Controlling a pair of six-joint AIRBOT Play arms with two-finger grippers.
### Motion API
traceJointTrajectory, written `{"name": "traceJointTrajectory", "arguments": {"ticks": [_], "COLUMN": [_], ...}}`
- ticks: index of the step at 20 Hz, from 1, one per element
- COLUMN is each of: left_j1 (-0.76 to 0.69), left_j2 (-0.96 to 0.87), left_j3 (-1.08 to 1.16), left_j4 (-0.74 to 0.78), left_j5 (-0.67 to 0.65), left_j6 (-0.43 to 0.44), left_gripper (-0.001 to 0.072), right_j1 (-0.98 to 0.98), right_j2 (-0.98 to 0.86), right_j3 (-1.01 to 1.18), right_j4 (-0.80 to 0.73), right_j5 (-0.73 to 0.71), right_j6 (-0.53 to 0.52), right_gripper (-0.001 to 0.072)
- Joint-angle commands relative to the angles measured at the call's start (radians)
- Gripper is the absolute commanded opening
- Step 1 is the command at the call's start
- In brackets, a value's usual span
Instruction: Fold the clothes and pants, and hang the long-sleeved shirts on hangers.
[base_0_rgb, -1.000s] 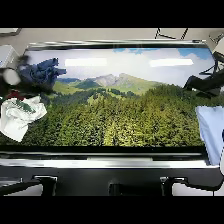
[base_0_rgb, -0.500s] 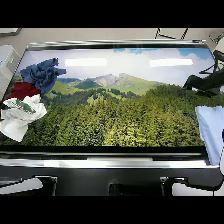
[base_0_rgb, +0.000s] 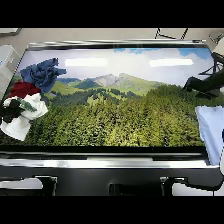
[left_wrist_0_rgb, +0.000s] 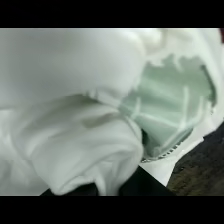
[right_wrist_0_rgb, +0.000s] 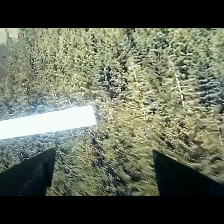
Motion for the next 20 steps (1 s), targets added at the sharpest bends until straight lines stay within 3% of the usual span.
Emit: {"name": "traceJointTrajectory", "arguments": {"ticks": [1,5,8,10,13,15,19,20], "left_j1": [-0.049,-0.240,-0.562,-0.821,-1.179,-1.329,-1.386,-1.369], "left_j2": [0.115,0.523,0.765,0.815,0.763,0.665,0.393,0.320], "left_j3": [0.000,0.008,0.008,0.008,-0.012,-0.042,-0.100,-0.098], "left_j4": [-0.080,-0.111,-0.136,-0.124,0.013,0.080,0.082,0.077], "left_j5": [0.023,0.015,0.054,0.114,0.248,0.283,0.180,0.140], "left_j6": [0.050,0.077,0.014,-0.047,-0.164,-0.247,-0.258,-0.258], "left_gripper": [0.0021,0.0021,0.0021,0.0021,0.0020,0.0020,0.0022,0.0064], "right_j1": [0.001,0.001,0.001,0.001,0.001,0.001,0.001,0.001], "right_j2": [0.000,0.009,0.051,0.091,0.160,0.201,0.228,0.228], "right_j3": [0.000,0.010,0.010,0.010,0.011,0.011,0.011,0.006], "right_j4": [-0.002,0.013,0.046,0.047,0.045,0.043,0.044,0.044], "right_j5": [0.029,0.045,0.054,0.055,0.055,0.062,0.116,0.122], "right_j6": [-0.015,-0.019,-0.019,-0.019,-0.019,-0.019,-0.013,-0.010], "right_gripper": [0.0677,0.0677,0.0677,0.0677,0.0677,0.0677,0.0676,0.0676]}}
